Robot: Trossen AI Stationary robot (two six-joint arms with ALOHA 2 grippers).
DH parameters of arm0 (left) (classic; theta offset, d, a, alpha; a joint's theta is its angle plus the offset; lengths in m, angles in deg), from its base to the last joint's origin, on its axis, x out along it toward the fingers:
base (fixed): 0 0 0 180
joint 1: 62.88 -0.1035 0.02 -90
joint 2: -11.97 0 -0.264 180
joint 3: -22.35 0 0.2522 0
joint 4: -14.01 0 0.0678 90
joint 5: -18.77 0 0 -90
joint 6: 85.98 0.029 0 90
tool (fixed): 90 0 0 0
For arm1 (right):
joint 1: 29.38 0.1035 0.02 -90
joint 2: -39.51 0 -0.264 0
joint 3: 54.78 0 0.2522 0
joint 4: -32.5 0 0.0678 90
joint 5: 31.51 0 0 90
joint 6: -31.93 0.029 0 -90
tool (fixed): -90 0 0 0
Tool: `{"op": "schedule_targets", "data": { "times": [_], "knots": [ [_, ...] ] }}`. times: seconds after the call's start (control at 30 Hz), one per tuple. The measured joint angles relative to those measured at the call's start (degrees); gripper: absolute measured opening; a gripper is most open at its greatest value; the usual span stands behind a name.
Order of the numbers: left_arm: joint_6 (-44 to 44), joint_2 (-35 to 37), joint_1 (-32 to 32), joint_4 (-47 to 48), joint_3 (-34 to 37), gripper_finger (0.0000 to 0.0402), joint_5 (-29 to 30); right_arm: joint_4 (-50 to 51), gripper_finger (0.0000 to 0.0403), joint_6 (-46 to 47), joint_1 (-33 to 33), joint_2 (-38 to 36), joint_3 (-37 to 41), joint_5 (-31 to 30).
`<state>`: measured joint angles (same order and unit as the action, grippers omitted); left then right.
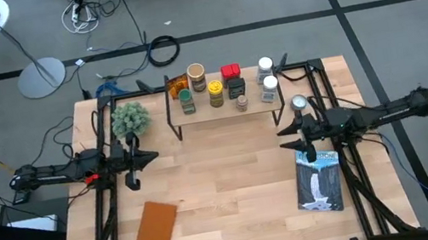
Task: Shelf spices
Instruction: Return to Home Position
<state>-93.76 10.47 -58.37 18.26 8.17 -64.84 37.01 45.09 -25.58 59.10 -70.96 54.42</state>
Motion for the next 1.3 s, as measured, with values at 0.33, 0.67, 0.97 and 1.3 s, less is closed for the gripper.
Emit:
{"op": "schedule_targets", "data": {
  "times": [0.33,0.67,0.97,1.3],
  "knots": [
    [-0.01,0.00,0.00,0.03,0.02,0.0000,0.00,13.06,0.0215,-3.36,-0.89,-19.68,-0.15,0.69],
    [-0.01,0.00,0.00,-0.02,0.02,0.0000,0.00,13.60,0.0215,-5.73,-0.88,-18.75,-0.23,-0.37],
    [-0.01,0.00,0.00,0.02,0.02,0.0000,0.00,13.61,0.0215,-8.95,-0.88,-13.02,-0.17,-0.15],
    [-0.01,0.00,0.00,0.01,0.02,0.0000,0.00,12.97,0.0215,-12.85,-0.86,-11.29,0.04,1.17]
  ]
}}
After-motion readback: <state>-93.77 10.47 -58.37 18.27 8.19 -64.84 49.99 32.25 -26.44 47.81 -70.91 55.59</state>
